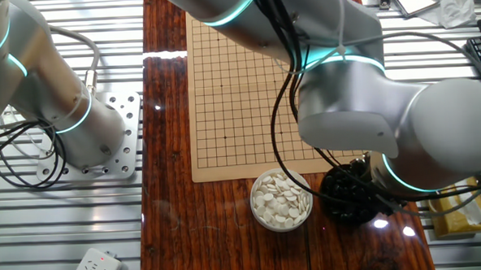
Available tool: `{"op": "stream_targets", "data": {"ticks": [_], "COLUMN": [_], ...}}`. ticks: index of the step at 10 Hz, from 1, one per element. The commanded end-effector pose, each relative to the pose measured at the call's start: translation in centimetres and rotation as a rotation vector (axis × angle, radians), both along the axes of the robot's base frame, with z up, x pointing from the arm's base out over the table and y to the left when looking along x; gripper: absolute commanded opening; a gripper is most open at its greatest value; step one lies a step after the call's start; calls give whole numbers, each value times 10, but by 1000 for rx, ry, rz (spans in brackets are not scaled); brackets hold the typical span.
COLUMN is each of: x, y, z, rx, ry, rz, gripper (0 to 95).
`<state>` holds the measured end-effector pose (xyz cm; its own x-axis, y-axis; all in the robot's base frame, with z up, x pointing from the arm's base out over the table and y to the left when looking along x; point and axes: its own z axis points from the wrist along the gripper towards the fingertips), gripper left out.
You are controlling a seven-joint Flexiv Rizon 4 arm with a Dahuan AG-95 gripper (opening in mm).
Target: Play the first move as black on the 3-4 point in the upper right corner of the Go board
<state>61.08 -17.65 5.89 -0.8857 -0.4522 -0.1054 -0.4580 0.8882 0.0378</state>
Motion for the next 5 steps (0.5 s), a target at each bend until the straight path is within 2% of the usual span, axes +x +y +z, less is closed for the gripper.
{"op": "stream_targets", "data": {"ticks": [1, 4, 5], "x": [-2, -1, -1], "y": [-1, -1, -1], "z": [0, 0, 2], "rx": [-6, 8, 3], "ry": [39, 31, 32], "rz": [-6, -9, -9], "gripper": [190, 190, 190]}}
